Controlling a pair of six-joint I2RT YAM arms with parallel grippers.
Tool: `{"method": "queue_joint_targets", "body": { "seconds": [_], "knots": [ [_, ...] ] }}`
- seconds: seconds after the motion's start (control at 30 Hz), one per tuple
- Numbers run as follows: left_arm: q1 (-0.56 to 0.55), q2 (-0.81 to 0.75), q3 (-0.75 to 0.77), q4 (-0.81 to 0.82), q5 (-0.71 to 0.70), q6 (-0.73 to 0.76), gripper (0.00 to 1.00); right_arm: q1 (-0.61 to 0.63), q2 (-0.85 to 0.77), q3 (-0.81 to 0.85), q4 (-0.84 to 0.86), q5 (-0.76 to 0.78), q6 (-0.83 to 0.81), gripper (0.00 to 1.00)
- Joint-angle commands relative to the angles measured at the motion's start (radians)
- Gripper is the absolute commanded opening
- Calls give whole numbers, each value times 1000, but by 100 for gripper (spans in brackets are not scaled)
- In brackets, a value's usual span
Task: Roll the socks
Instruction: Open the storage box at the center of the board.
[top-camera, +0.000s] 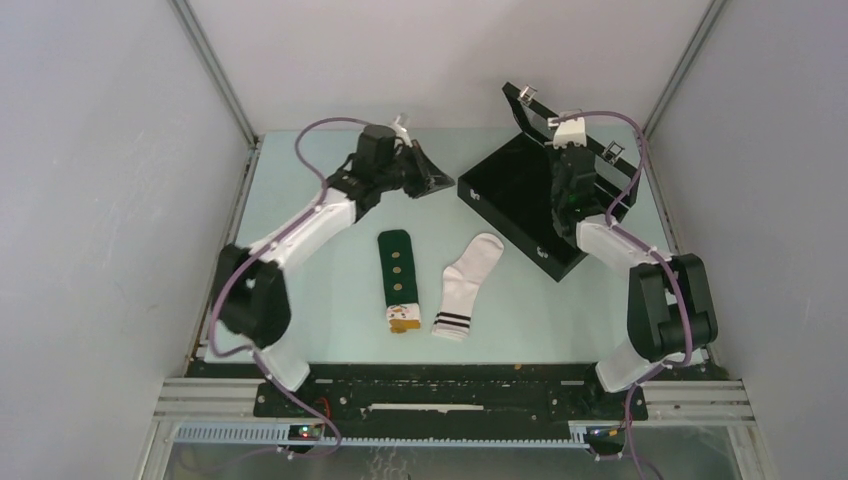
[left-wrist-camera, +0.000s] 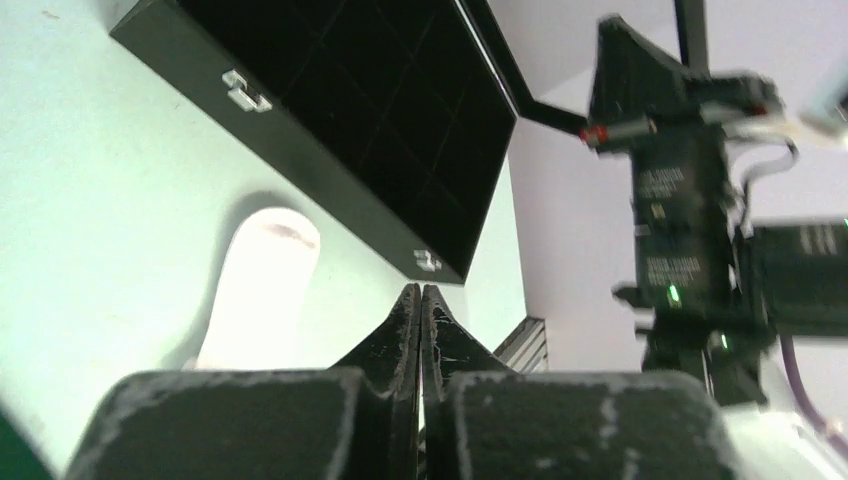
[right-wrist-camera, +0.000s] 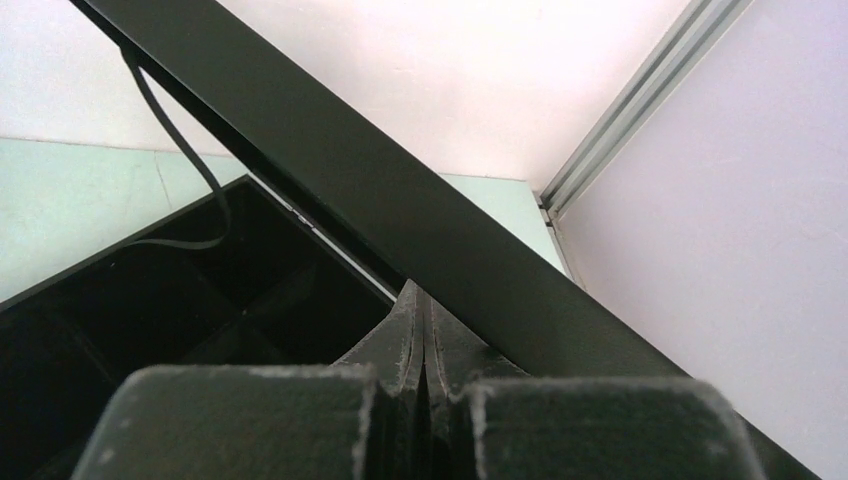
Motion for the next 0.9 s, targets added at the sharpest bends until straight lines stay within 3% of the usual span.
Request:
{"method": "queue_joint_targets", "body": {
  "seconds": [0.0, 0.1, 0.4, 0.87],
  "knots": [
    [5, -245, -98, -112, -63, 162, 0, -29, 28, 66, 21, -3, -5, 0],
    [5, -376, -174, -228, -125, 272, 0, -53, 48, 115, -5, -10, -16, 0],
    [5, -738, -426, -310, -222, 429, 0, -121, 129, 235, -64, -40, -67, 0],
    [5, -1017, -618, -429, -235, 492, 0, -177, 262, 425, -181, -62, -79, 0]
  ]
}}
